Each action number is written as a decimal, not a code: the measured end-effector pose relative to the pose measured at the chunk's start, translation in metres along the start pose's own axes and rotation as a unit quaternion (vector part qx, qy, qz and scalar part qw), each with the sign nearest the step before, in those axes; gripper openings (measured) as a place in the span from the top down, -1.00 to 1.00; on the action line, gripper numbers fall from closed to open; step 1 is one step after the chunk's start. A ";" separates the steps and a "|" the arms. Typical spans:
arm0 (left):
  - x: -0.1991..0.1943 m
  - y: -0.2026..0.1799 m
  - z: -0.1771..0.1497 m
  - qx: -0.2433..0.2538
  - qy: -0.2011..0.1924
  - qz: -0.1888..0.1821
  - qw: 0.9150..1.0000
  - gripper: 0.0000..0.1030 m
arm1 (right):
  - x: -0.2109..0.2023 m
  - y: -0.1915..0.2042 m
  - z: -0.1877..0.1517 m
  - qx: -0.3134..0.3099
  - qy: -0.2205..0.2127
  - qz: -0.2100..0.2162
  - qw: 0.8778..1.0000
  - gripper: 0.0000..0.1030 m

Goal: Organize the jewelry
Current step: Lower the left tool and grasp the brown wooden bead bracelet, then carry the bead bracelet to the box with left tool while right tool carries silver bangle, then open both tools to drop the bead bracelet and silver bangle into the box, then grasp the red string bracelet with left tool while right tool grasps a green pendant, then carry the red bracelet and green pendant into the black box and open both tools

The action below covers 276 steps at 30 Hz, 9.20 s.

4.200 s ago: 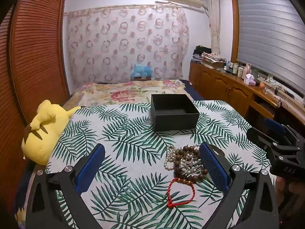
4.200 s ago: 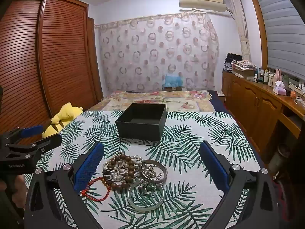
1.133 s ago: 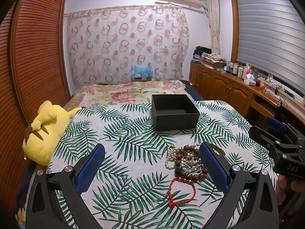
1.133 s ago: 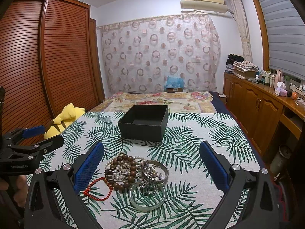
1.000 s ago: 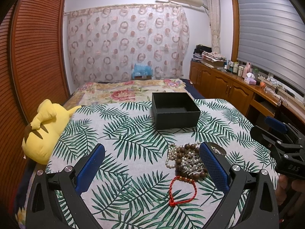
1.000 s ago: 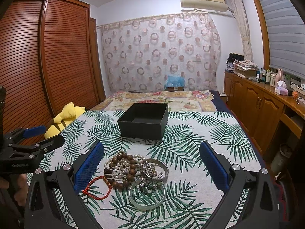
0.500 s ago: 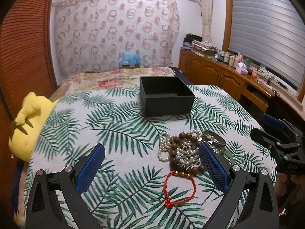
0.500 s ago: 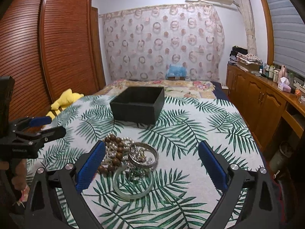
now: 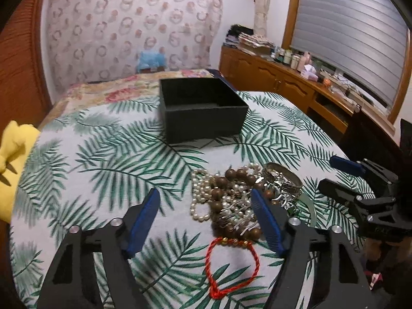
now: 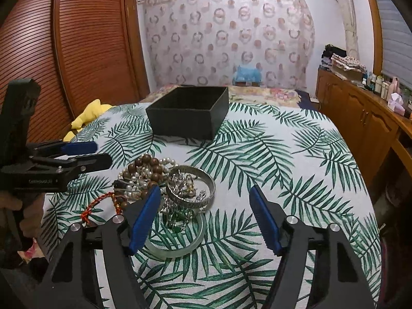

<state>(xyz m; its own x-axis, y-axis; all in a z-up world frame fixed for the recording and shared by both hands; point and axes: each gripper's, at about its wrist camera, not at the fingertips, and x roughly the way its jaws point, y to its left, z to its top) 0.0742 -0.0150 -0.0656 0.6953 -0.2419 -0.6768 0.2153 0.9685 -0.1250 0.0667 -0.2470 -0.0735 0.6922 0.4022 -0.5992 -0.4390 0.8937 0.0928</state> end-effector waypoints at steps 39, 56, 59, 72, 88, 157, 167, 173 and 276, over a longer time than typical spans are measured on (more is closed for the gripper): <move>-0.044 -0.017 0.018 0.033 -0.071 -0.034 0.996 0.76 | 0.026 0.000 0.003 -0.041 0.046 0.014 0.998 -0.42; -0.071 0.008 0.024 0.011 -0.100 -0.013 0.995 0.76 | 0.059 -0.002 0.019 -0.020 0.085 0.066 0.994 -0.42; -0.071 0.008 0.024 0.011 -0.100 -0.014 0.995 0.76 | 0.069 -0.006 0.021 0.005 0.097 0.080 0.992 -0.43; -0.061 0.007 0.024 0.016 -0.093 -0.015 0.995 0.76 | 0.070 -0.008 0.029 -0.002 0.103 0.078 0.992 -0.16; -0.043 0.018 0.074 0.022 -0.094 0.005 0.995 0.76 | 0.075 -0.011 0.100 -0.057 0.046 0.047 0.996 -0.16; -0.018 0.002 0.017 0.030 -0.037 0.016 0.999 -0.29 | 0.021 0.007 0.003 -0.085 0.075 0.074 0.991 -0.02; -0.019 0.003 -0.014 0.023 -0.015 0.016 0.999 -0.29 | 0.029 0.031 -0.009 -0.110 0.106 0.090 0.984 0.41; -0.014 0.005 -0.027 0.020 -0.001 0.017 1.000 -0.29 | 0.035 0.037 -0.010 -0.125 0.119 0.075 0.982 0.50; -0.006 0.032 0.103 0.026 -0.097 0.046 0.994 0.96 | 0.112 0.007 0.191 -0.086 0.045 0.043 0.994 0.61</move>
<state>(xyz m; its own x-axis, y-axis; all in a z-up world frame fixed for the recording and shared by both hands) 0.1474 0.0112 0.0093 0.8323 -0.1636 -0.5297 0.1754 0.9841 -0.0282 0.2508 -0.1581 0.0114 0.5977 0.4497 -0.6638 -0.5917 0.8061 0.0133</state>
